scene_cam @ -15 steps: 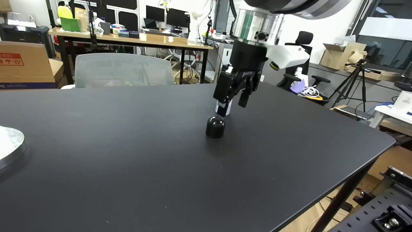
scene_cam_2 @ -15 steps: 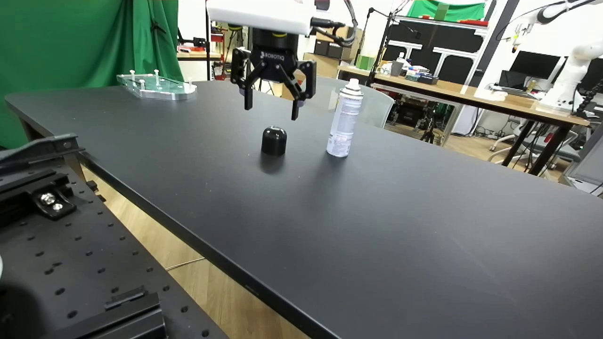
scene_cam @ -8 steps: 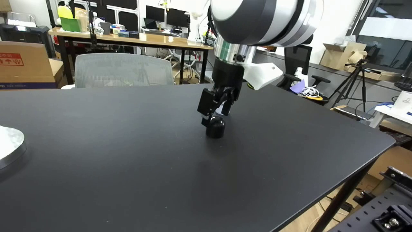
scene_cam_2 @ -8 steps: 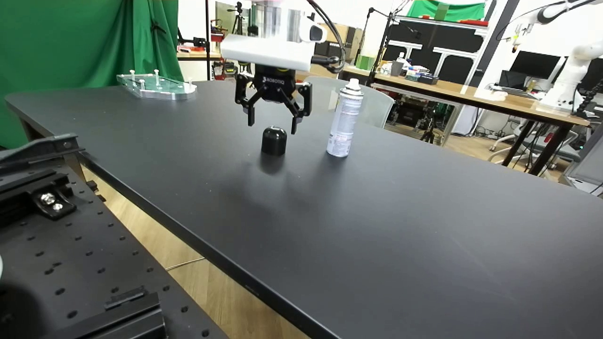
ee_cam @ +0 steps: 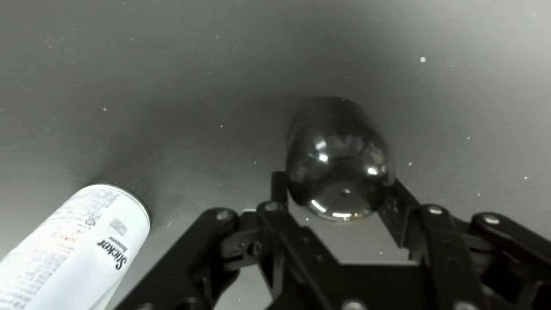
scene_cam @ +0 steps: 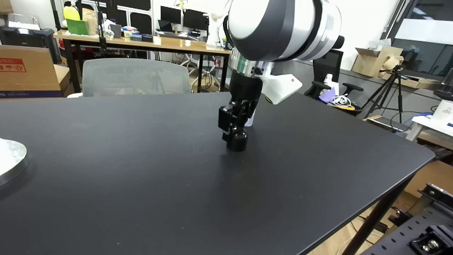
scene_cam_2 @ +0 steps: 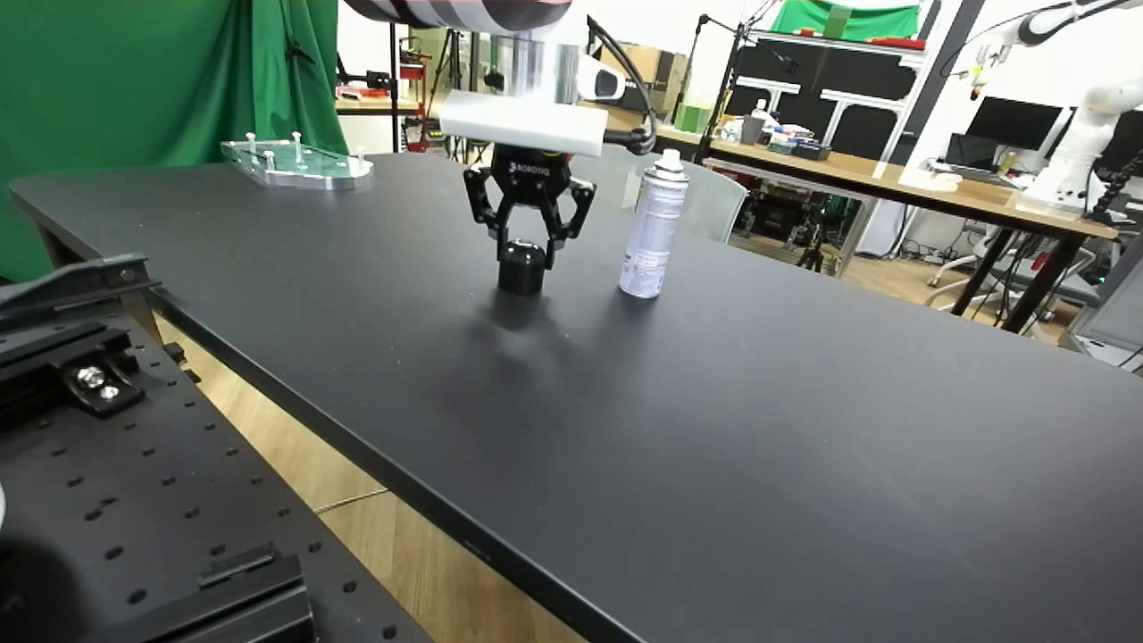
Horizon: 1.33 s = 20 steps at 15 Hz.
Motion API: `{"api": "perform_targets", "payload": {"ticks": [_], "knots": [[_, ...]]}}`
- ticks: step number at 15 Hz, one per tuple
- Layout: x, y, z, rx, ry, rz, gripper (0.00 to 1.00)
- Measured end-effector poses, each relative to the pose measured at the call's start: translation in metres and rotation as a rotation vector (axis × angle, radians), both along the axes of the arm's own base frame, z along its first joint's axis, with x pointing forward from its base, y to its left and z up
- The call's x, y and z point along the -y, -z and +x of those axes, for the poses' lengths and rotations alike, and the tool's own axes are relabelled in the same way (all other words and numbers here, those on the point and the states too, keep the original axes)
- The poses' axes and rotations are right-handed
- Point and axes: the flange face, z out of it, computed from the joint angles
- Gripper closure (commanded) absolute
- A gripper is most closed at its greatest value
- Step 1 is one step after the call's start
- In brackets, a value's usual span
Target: Put the black lid on the black bottle
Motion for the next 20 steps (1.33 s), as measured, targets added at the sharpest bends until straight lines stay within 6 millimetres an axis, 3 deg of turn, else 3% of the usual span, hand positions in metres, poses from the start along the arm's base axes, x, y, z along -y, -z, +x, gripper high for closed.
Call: {"api": "perform_targets", "payload": {"ticks": [6,15,20], "knots": [[0.000,-0.021,0.015,0.050,0.007,0.009,0.70],[0.015,-0.129,0.067,0.067,0.083,-0.019,0.70],[0.028,-0.173,0.086,0.004,0.143,-0.035,0.70]]}}
